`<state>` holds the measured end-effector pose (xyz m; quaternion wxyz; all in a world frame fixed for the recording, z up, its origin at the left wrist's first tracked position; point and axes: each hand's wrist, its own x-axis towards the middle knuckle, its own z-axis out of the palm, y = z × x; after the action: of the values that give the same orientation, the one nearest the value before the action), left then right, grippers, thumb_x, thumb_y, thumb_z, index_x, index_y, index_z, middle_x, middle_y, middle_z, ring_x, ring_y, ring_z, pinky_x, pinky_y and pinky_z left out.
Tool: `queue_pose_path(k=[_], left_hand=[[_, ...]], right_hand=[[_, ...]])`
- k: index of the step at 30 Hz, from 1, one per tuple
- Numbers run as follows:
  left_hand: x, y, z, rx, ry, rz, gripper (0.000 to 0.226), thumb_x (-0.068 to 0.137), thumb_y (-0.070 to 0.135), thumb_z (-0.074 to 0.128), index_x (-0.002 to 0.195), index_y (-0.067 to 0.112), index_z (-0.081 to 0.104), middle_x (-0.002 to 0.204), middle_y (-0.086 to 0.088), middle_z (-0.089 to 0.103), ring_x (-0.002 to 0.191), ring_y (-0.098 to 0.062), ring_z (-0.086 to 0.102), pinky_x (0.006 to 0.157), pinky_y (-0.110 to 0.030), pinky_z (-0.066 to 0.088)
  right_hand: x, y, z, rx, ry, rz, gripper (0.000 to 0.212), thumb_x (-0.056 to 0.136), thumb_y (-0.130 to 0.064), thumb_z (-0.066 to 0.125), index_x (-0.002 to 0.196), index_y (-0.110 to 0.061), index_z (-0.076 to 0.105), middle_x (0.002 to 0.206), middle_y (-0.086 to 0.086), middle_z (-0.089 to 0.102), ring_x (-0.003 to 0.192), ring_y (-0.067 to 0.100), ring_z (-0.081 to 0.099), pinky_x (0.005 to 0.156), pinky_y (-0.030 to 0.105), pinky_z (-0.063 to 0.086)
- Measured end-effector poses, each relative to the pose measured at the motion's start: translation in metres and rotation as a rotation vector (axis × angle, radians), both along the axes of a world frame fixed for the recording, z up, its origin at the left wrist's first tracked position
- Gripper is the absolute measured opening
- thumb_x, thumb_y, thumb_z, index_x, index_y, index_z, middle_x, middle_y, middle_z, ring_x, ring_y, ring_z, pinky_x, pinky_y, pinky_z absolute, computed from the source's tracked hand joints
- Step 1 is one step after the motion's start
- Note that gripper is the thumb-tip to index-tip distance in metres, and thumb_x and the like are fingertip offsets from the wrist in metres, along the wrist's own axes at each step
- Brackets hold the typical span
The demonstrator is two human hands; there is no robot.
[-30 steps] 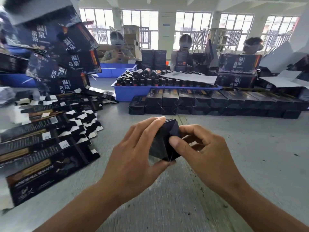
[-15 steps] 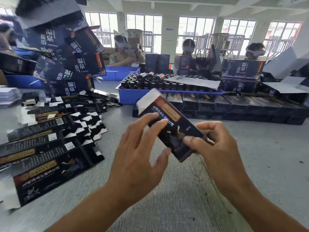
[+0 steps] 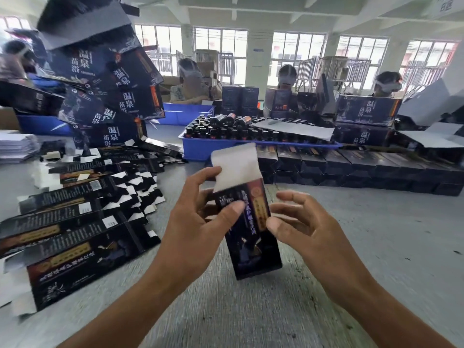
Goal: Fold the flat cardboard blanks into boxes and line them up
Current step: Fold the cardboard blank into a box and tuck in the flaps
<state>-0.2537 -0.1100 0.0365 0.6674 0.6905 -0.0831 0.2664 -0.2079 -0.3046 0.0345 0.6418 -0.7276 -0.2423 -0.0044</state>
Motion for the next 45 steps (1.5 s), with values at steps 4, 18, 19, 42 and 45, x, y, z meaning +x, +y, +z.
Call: queue_pose_path(k=[4, 18, 19, 42, 45], left_hand=[[-0.003, -0.006, -0.005, 0.176, -0.004, -0.039, 0.041, 0.080, 0.040, 0.083, 0.113, 0.051, 0.061, 0.114, 0.019, 0.070, 0.102, -0.009, 0.070, 0.072, -0.017, 0.057], [-0.006, -0.004, 0.002, 0.207, -0.108, -0.028, 0.024, 0.090, 0.044, 0.063, 0.106, 0.030, 0.075, 0.113, 0.007, 0.071, 0.106, -0.017, 0.069, 0.083, -0.021, 0.054], [-0.006, -0.004, 0.002, 0.210, -0.111, -0.014, 0.022, 0.090, 0.044, 0.064, 0.105, 0.031, 0.075, 0.112, 0.006, 0.072, 0.105, -0.018, 0.069, 0.082, -0.022, 0.054], [-0.007, -0.007, -0.001, 0.239, -0.205, -0.013, 0.024, 0.094, 0.032, 0.062, 0.116, 0.030, 0.072, 0.120, 0.006, 0.068, 0.116, -0.019, 0.064, 0.076, -0.028, 0.060], [-0.007, -0.007, -0.002, 0.229, -0.201, -0.003, 0.023, 0.092, 0.031, 0.061, 0.109, 0.030, 0.075, 0.120, 0.006, 0.069, 0.117, -0.021, 0.064, 0.079, -0.037, 0.062]], right_hand=[[-0.002, -0.002, 0.007, 0.054, -0.121, 0.017, 0.049, 0.081, -0.042, 0.070, 0.124, -0.060, 0.056, 0.116, -0.035, 0.064, 0.106, -0.013, 0.062, 0.073, 0.003, 0.049], [-0.006, -0.005, 0.009, 0.146, -0.234, 0.015, 0.023, 0.091, -0.031, 0.059, 0.107, -0.031, 0.075, 0.120, -0.019, 0.070, 0.113, -0.002, 0.064, 0.084, 0.008, 0.050], [-0.007, -0.004, 0.009, 0.167, -0.231, 0.021, 0.021, 0.091, -0.029, 0.060, 0.106, -0.029, 0.073, 0.118, -0.016, 0.072, 0.110, 0.002, 0.067, 0.082, 0.010, 0.052], [-0.008, -0.004, 0.010, 0.179, -0.279, -0.011, 0.021, 0.088, -0.026, 0.061, 0.105, -0.022, 0.072, 0.119, -0.016, 0.071, 0.108, 0.002, 0.067, 0.080, 0.011, 0.053], [-0.005, -0.005, 0.007, 0.117, -0.342, -0.040, 0.014, 0.093, -0.022, 0.066, 0.107, -0.024, 0.072, 0.121, -0.017, 0.070, 0.111, 0.004, 0.066, 0.083, 0.016, 0.055]])
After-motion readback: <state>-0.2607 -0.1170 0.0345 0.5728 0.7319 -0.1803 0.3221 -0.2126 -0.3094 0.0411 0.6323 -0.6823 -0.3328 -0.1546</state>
